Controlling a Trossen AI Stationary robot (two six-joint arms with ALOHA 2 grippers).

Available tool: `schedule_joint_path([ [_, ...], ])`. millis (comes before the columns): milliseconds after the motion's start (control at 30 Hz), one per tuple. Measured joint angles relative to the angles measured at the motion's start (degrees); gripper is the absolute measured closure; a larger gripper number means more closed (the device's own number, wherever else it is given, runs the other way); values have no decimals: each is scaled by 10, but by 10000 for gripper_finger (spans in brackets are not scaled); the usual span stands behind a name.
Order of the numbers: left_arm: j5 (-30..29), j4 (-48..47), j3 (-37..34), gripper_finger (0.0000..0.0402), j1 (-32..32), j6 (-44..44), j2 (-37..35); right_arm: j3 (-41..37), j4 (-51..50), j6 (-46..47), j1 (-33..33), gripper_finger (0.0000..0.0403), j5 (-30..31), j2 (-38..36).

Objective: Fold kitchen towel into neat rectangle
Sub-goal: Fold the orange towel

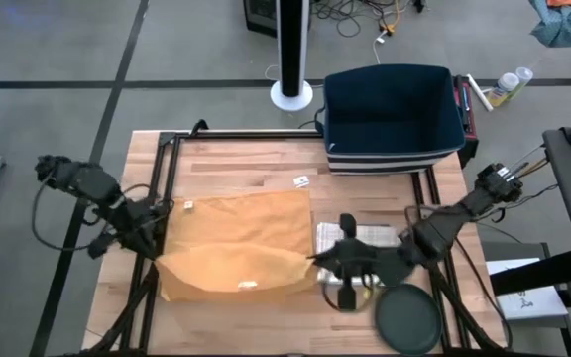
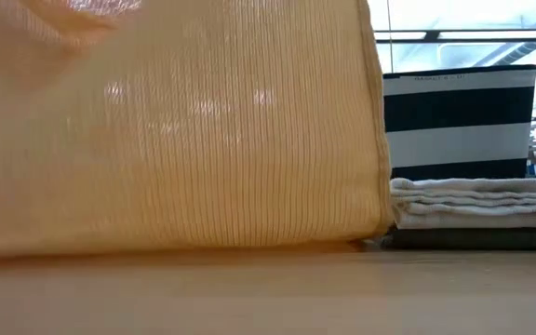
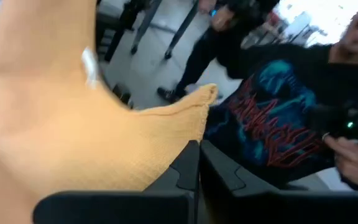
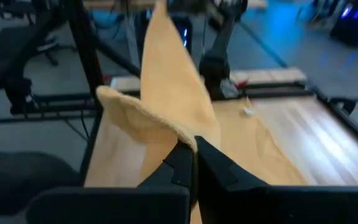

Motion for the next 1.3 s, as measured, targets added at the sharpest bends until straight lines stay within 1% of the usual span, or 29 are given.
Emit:
schedule_joint_path([
  [67,-10,16,-31,401,-1,6,3,-4,-5,13,7,403,39,4],
  [167,-48,39,-83,401,-1,13,18,-9,-16,39,-3,403,70,14],
  [267,-72,123,-147,401,-1,8,43,-10,-43,55,-24,403,94,29],
  [333,-101,209,-193,401,-1,8,68,-12,-72,68,-45,403,102,40],
  [367,-127,251,-214,401,-1,9,81,-12,-82,73,-59,403,103,47],
  [400,-169,285,-234,401,0,9,94,-14,-90,78,-75,403,105,56],
  [500,-320,339,-272,401,10,8,120,-21,-109,95,-124,403,104,84],
  [533,-353,344,-281,401,18,8,127,-25,-111,99,-142,403,96,94],
  [600,-391,347,-300,401,36,7,147,-35,-108,103,-175,403,67,111],
  [700,-392,409,-343,401,57,-9,183,-48,-98,103,-221,403,29,142],
  [767,-386,478,-366,401,61,-20,215,-51,-97,102,-247,403,19,168],
  [800,-386,497,-377,401,61,-25,230,-51,-93,101,-258,403,14,180],
  [933,-384,526,-392,401,60,-17,288,-52,-44,78,-288,403,-29,218],
  [1033,-356,536,-392,401,58,14,324,-52,1,49,-297,403,-65,236],
  [1133,-337,544,-389,401,58,26,355,-51,33,33,-298,403,-70,242],
  [1300,-331,548,-387,401,57,28,404,-51,34,33,-297,403,-70,240],
])
